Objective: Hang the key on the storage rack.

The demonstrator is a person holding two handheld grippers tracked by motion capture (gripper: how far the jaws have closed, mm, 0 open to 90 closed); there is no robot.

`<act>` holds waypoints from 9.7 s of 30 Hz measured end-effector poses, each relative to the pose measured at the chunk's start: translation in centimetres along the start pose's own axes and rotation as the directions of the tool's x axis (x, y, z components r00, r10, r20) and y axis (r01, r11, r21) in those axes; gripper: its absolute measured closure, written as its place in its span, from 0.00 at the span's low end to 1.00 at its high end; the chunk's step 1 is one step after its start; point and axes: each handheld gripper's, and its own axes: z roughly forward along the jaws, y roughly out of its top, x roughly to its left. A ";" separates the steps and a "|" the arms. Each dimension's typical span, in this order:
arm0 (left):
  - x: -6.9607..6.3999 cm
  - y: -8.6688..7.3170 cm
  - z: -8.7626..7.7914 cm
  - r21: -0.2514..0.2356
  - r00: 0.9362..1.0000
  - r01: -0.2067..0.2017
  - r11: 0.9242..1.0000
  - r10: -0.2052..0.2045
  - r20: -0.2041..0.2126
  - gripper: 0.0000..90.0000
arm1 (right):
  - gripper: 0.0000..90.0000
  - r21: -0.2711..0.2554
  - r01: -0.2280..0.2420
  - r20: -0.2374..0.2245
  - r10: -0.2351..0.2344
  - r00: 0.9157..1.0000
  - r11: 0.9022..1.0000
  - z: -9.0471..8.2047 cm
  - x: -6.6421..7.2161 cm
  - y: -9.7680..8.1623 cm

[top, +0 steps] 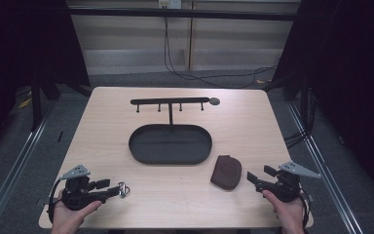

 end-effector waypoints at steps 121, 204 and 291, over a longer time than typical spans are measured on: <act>-0.5 7.8 8.0 0.665 0.988 -0.136 0.735 0.154 0.032 0.95 | 0.24 0.125 0.034 -0.023 -0.031 0.999 0.992 1.2 0.6 -0.3; -4.1 20.6 1.2 0.589 0.962 -0.207 0.781 0.271 -0.021 0.95 | 0.24 0.133 0.024 -0.020 -0.021 1.000 0.991 1.4 0.5 -0.3; -2.6 34.2 7.9 0.535 0.961 -0.022 0.845 0.166 -0.222 0.95 | 0.24 0.128 0.014 -0.054 -0.007 0.999 0.992 1.1 0.3 -0.3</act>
